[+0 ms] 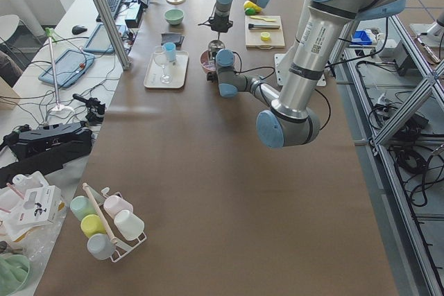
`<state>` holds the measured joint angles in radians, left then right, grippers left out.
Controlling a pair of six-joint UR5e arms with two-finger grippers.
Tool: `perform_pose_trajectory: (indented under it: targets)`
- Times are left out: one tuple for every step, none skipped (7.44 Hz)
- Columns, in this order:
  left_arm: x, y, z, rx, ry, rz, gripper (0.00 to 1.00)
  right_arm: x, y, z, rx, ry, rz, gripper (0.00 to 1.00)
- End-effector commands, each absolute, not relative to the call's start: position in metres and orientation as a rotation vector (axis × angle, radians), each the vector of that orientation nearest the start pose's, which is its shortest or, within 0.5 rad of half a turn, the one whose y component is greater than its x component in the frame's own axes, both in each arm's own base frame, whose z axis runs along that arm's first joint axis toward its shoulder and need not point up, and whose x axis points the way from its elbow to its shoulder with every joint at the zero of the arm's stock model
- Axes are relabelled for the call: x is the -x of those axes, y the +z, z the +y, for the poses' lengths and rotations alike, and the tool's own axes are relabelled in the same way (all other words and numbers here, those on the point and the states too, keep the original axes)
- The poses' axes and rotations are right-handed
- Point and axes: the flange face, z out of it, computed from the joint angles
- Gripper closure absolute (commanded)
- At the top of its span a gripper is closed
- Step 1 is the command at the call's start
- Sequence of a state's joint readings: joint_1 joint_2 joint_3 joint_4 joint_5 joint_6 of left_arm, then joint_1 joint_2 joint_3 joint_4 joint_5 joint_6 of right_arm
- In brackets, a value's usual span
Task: Put ice in cup with scoop
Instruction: 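Drag the scoop through the ice cubes to fill it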
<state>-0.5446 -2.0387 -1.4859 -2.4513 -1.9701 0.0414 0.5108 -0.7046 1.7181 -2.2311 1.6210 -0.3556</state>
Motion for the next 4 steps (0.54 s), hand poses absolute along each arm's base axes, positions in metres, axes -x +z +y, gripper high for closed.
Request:
perform_pose_trajectory:
  targets:
    - [-0.525,0.328,-0.428,-0.992,1.162,0.964,0.02,0.51,0.188,-0.434,-0.405,-1.38,-0.21,1.0]
    - [-0.525,0.327,-0.428,-0.995,1.163,0.964,0.02,0.514,0.202,-0.437,-0.427,-1.353,-0.207,1.0]
    - [-0.525,0.327,-0.428,-0.995,1.163,0.964,0.02,0.513,0.201,-0.438,-0.438,-1.35,-0.211,1.0]
    - [-0.525,0.328,-0.428,-0.993,1.163,0.963,0.02,0.513,0.202,-0.438,-0.444,-1.351,-0.213,1.0]
